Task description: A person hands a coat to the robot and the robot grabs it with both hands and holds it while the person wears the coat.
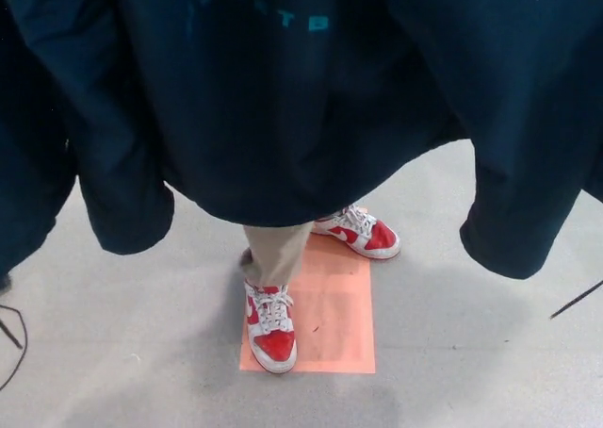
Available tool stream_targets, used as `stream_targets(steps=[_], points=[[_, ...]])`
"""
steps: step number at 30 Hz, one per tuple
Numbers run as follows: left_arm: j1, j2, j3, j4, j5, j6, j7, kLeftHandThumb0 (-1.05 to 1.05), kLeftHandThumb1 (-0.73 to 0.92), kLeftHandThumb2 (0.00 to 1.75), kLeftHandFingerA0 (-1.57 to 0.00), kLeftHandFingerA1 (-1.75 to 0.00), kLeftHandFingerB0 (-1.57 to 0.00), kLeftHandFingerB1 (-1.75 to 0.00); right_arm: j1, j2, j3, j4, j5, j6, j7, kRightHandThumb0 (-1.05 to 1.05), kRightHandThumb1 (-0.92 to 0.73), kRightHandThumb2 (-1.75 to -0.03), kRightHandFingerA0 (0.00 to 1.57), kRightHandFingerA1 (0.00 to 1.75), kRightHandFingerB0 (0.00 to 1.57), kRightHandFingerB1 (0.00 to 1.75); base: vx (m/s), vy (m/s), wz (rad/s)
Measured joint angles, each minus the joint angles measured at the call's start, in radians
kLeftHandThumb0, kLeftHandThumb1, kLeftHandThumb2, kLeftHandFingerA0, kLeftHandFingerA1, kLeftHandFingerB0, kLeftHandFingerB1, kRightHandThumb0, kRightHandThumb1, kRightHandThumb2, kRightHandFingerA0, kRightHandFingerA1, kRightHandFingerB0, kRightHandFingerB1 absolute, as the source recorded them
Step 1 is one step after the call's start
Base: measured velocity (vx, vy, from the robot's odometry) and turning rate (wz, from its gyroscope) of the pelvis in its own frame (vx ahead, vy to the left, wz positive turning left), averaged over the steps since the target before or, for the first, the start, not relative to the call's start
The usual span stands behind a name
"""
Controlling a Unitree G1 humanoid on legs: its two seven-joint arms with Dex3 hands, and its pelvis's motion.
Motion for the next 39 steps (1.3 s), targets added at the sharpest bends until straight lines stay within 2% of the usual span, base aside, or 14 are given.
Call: stream_targets(steps=[1, 5, 7, 10, 11, 16, 22, 26, 31, 32, 33, 34, 38, 39], points=[[-0.002, -0.003, -0.002, 0.002, 0.0, 0.0, -0.009, -0.29, 0.6, 0.63, -0.97, -1.64, -0.74, -0.78, 0.0, 0.0, 0.003, 0.002, 0.0, 0.003, 0.009, -0.21, -0.67, -0.59, 0.9, 1.63, 0.81, 0.8, 0.0, 0.0, 0.0], [-0.004, -0.009, -0.007, 0.007, -0.001, 0.0, -0.031, -0.29, 0.62, 0.64, -0.95, -1.63, -0.74, -0.77, 0.0, 0.006, 0.011, 0.01, 0.001, 0.018, 0.03, -0.21, -0.69, -0.6, 0.89, 1.61, 0.8, 0.77, 0.0, 0.0, 0.0], [-0.004, -0.009, -0.009, 0.009, -0.001, 0.0, -0.04, -0.27, 0.6, 0.58, -0.97, -1.61, -0.78, -0.7, 0.0, 0.011, 0.013, 0.014, 0.001, 0.024, 0.035, -0.22, -0.66, -0.59, 0.92, 1.59, 0.82, 0.63, 0.0, 0.0, 0.0], [-0.004, -0.009, -0.013, 0.01, -0.001, 0.0, -0.051, -0.28, 0.6, 0.58, -0.97, -1.61, -0.79, -0.69, 0.0, 0.016, 0.014, 0.017, 0.002, 0.032, 0.042, -0.23, -0.66, -0.59, 0.91, 1.59, 0.82, 0.63, 0.0, 0.0, 0.0], [-0.004, -0.009, -0.013, 0.01, -0.001, 0.0, -0.053, -0.31, 0.56, 0.62, -0.95, -1.63, -0.76, -0.77, 0.0, 0.016, 0.014, 0.018, 0.003, 0.033, 0.045, -0.22, -0.66, -0.59, 0.91, 1.58, 0.82, 0.65, 0.0, 0.0, 0.0], [-0.004, -0.009, -0.017, 0.009, -0.001, 0.0, -0.061, -0.28, 0.6, 0.58, -0.99, -1.6, -0.8, -0.66, 0.0, 0.017, 0.017, 0.018, 0.004, 0.037, 0.054, -0.23, -0.65, -0.59, 0.9, 1.59, 0.81, 0.62, 0.0, 0.0, 0.0], [-0.002, -0.009, -0.019, 0.008, -0.001, 0.0, -0.061, -0.28, 0.58, 0.6, -0.97, -1.65, -0.77, -0.73, 0.0, 0.017, 0.02, 0.018, 0.006, 0.044, 0.056, -0.24, -0.64, -0.59, 0.93, 1.56, 0.81, 0.58, 0.0, 0.0, 0.0], [-0.002, -0.008, -0.021, 0.007, -0.001, 0.0, -0.061, -0.31, 0.58, 0.63, -0.96, -1.65, -0.75, -0.78, 0.001, 0.017, 0.022, 0.018, 0.007, 0.05, 0.056, -0.24, -0.64, -0.59, 0.94, 1.56, 0.81, 0.59, 0.0, 0.0, 0.0], [-0.001, -0.007, -0.021, 0.007, -0.001, 0.0, -0.061, -0.24, 0.65, 0.59, -1.01, -1.61, -0.8, -0.63, 0.001, 0.017, 0.023, 0.019, 0.008, 0.051, 0.056, -0.24, -0.64, -0.59, 0.94, 1.58, 0.8, 0.59, 0.0, 0.0, 0.0], [-0.001, -0.007, -0.021, 0.007, -0.001, 0.0, -0.061, -0.24, 0.65, 0.59, -1.01, -1.61, -0.8, -0.63, 0.001, 0.017, 0.024, 0.019, 0.008, 0.051, 0.056, -0.24, -0.64, -0.59, 0.94, 1.58, 0.8, 0.59, 0.0, 0.0, 0.0], [-0.001, -0.007, -0.022, 0.007, -0.001, -0.001, -0.061, -0.24, 0.65, 0.64, -1.01, -1.67, -0.76, -0.76, 0.001, 0.017, 0.024, 0.019, 0.008, 0.051, 0.056, -0.27, -0.64, -0.63, 0.92, 1.6, 0.79, 0.61, 0.0, 0.0, 0.0], [-0.001, -0.007, -0.022, 0.007, -0.001, -0.001, -0.06, -0.22, 0.65, 0.64, -0.98, -1.67, -0.74, -0.78, 0.001, 0.017, 0.024, 0.019, 0.008, 0.052, 0.056, -0.27, -0.63, -0.64, 0.91, 1.6, 0.8, 0.63, 0.0, 0.0, 0.0], [-0.001, -0.005, -0.027, 0.008, -0.001, -0.001, -0.058, -0.21, 0.65, 0.59, -0.99, -1.63, -0.76, -0.72, 0.001, 0.016, 0.029, 0.02, 0.007, 0.056, 0.056, -0.21, -0.63, -0.6, 0.87, 1.66, 0.8, 0.72, 0.0, 0.0, 0.0], [-0.002, -0.004, -0.028, 0.008, 0.0, -0.001, -0.058, -0.21, 0.66, 0.59, -0.99, -1.62, -0.76, -0.72, 0.001, 0.016, 0.03, 0.02, 0.007, 0.057, 0.056, -0.26, -0.51, -0.67, 1.01, 1.55, 0.75, 0.72, 0.0, 0.0, 0.0]])
